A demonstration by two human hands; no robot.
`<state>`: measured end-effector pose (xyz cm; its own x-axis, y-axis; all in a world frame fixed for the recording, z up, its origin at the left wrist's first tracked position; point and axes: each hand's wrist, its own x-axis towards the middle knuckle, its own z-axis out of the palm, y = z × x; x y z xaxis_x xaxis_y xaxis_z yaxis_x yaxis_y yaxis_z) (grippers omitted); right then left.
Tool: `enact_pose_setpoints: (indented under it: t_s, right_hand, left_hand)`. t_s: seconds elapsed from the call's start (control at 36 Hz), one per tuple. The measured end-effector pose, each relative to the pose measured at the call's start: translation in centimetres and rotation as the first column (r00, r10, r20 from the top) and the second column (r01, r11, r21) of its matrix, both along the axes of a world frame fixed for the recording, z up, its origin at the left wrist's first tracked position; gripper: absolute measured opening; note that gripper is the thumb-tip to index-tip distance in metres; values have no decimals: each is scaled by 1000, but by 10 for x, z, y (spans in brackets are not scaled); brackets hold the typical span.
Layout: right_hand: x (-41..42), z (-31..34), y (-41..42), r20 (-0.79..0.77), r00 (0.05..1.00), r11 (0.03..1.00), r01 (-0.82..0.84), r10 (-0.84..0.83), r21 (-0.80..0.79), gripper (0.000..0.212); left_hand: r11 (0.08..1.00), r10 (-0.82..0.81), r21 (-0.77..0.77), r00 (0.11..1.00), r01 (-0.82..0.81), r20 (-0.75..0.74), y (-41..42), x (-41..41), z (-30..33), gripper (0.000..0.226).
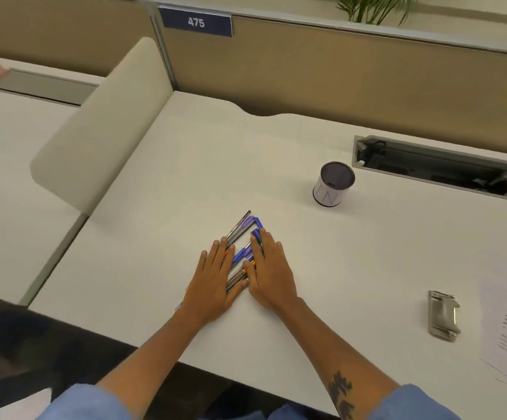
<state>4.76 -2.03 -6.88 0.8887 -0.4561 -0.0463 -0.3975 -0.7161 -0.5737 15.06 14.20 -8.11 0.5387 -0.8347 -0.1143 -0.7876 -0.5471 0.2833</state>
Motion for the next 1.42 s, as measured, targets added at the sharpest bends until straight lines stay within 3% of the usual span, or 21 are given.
enact_pose_setpoints:
  t_s: [0.69,1.17,1.42]
  right_hand:
    - [199,4,162,-49,969,969,-242,244,42,72]
    - [248,9,207,-69,953,953,-287,294,94,80]
    - [247,20,202,-79,957,950,-263,279,170,81]
  left_hand:
    - [960,279,-11,960,-279,-17,174,161,5,95]
    - [943,331,2,943,-331,32,216,195,-3,89]
    - [936,346,18,930,-351,126,213,188,6,90]
